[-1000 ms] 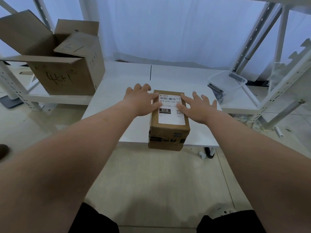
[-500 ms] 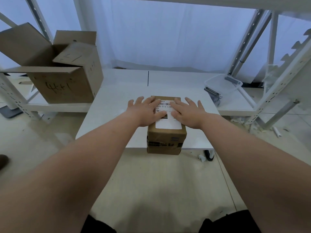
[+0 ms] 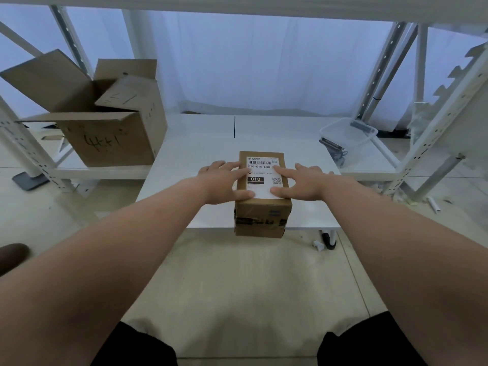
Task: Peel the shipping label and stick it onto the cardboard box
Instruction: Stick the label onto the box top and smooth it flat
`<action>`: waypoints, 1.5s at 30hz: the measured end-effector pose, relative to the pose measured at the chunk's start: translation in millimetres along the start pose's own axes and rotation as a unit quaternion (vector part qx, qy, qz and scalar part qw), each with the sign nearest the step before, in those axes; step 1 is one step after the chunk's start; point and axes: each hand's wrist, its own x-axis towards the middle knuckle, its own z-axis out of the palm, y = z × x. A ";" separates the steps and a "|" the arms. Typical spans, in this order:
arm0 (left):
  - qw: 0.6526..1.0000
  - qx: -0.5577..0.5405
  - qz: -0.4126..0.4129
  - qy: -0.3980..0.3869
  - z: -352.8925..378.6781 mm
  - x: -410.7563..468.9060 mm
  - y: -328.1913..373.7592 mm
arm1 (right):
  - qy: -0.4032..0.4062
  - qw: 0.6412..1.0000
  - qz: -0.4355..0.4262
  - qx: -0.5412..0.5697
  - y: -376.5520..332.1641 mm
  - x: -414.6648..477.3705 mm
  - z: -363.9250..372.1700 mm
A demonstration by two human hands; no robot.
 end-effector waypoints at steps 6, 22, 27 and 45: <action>0.996 -0.038 -0.014 -0.074 1.6 -1.2 -3.5 | -0.055 0.998 -0.003 0.013 -3.3 -3.4 -5.8; 0.997 -0.057 0.051 0.004 11.3 3.9 34.5 | 0.035 0.988 -0.135 0.066 -17.8 -8.3 -5.7; 0.999 -0.026 0.008 -0.045 2.9 9.5 19.9 | -0.002 0.993 -0.118 0.001 -22.9 5.9 -0.8; 0.998 -0.022 -0.050 0.035 0.0 42.4 12.8 | 0.090 0.995 -0.041 0.014 -30.4 34.1 -0.7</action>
